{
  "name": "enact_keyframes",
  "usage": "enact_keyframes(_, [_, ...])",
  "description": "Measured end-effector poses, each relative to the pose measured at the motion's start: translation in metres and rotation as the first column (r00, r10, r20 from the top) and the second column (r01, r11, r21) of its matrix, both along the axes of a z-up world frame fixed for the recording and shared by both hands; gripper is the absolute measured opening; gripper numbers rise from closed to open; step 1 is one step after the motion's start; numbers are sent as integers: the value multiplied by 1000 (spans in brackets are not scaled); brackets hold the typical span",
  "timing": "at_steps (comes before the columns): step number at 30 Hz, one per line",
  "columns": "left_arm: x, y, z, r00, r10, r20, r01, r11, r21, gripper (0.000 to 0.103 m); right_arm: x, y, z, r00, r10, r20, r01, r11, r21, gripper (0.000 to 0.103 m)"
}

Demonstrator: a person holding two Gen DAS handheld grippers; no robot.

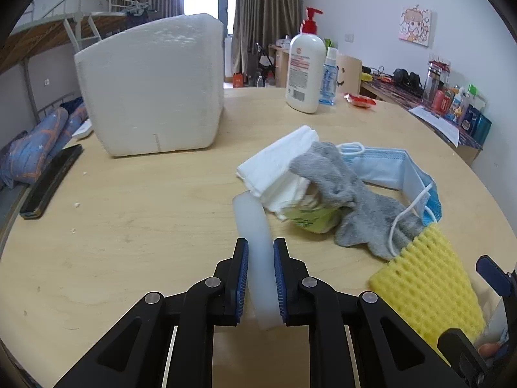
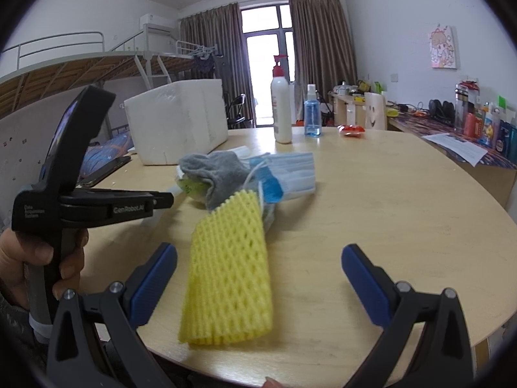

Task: Organize soft objects
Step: 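Lift the yellow foam net with the right gripper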

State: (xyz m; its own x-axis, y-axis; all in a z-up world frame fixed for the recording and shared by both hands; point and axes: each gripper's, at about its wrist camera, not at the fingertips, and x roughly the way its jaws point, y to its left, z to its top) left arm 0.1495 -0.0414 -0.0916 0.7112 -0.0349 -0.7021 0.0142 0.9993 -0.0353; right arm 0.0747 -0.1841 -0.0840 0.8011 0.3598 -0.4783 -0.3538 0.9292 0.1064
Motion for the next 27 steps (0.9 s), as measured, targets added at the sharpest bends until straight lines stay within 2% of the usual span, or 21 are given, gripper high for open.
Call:
enact_keyframes(10, [-11, 28, 5, 998, 9, 55, -9, 1000, -6, 17, 3, 11, -5, 998, 21, -54, -21, 1000, -14, 100])
enact_keyframes(12, [-11, 33, 4, 998, 12, 56, -11, 1000, -17, 17, 4, 13, -5, 998, 22, -65, -24, 1000, -18, 86])
enact_keyframes(17, [-17, 39, 4, 997, -8, 76, 11, 999, -37, 17, 5, 18, -5, 995, 25, -93, -29, 999, -40, 61])
enact_keyframes(21, [-22, 43, 4, 996, -14, 89, 18, 999, -43, 17, 0, 24, -5, 995, 37, -88, -43, 997, -70, 37])
enact_keyframes(22, [-23, 44, 5, 996, -16, 91, 20, 999, -45, 17, -1, 27, -4, 996, 40, -83, -47, 996, -78, 34])
enact_keyframes(24, [-25, 46, 6, 995, -26, 101, 31, 998, -52, 17, -3, 29, -2, 995, 56, -79, -62, 995, -74, 17])
enact_keyframes(27, [-29, 48, 9, 992, -39, 120, 45, 998, -54, 17, -6, 30, 3, 996, 66, -59, -70, 995, -68, 14])
